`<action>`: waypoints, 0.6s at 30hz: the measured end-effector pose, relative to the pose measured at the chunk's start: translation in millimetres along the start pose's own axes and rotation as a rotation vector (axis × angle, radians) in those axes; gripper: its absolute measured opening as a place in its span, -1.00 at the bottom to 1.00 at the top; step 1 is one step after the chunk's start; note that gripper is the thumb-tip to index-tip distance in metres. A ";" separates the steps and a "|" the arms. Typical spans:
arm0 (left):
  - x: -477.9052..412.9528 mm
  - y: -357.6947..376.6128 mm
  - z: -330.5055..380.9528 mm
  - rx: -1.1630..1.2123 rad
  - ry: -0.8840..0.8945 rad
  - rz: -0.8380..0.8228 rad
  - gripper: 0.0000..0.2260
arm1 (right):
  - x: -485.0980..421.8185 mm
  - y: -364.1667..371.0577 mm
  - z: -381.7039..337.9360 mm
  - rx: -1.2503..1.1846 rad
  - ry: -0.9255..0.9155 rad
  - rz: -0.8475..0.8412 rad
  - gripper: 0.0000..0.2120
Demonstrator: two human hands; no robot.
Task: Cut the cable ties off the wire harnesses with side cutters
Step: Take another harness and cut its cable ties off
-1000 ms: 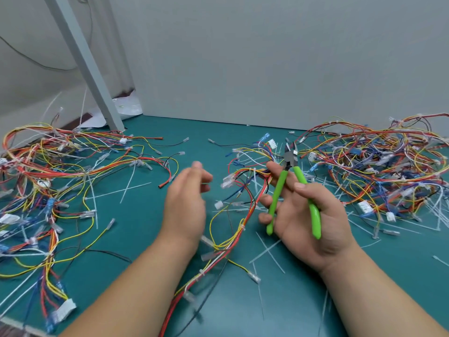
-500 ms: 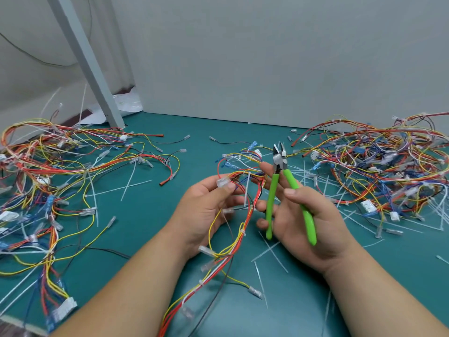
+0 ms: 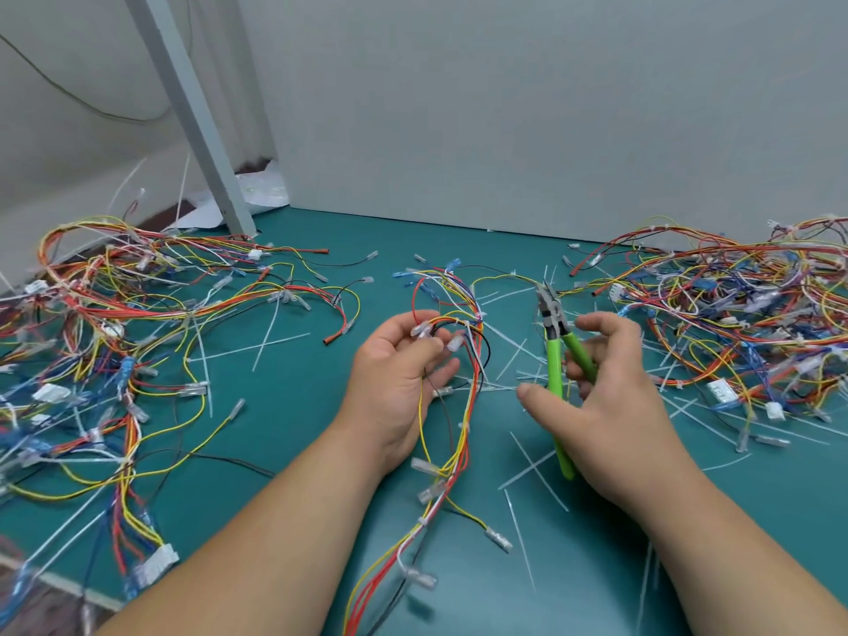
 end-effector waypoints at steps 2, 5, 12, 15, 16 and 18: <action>0.3 0.1 0.1 0.008 -0.007 -0.002 -0.76 | 0.2 -2.9 0.3 0.001 -0.006 0.009 -0.46; 1.3 1.0 2.7 0.019 0.001 0.000 -0.73 | 0.2 -5.2 -0.3 -0.014 -0.005 0.005 -0.51; 9.5 -4.4 21.0 -0.074 0.191 0.123 -0.72 | 3.7 0.3 -0.1 0.105 -0.045 -0.029 -0.51; 14.7 -2.5 28.4 -0.131 0.270 0.152 -0.79 | 3.7 -3.0 -4.8 0.139 -0.075 -0.011 -0.51; 15.6 -1.9 29.8 -0.157 0.287 0.153 -0.79 | 3.7 -2.5 -5.1 0.140 -0.078 -0.018 -0.52; 17.1 -1.6 32.2 -0.210 0.319 0.157 -0.74 | 4.1 -1.9 -5.7 0.146 -0.084 -0.031 -0.51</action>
Point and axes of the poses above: each hand's wrist, its own x-axis away from the middle knuckle, its own y-axis out of the palm, z = x × y, the point moved 10 cm from there along -x, towards the middle knuckle, and after that the axes turned 3 degrees about z, right-handed, at the moved point
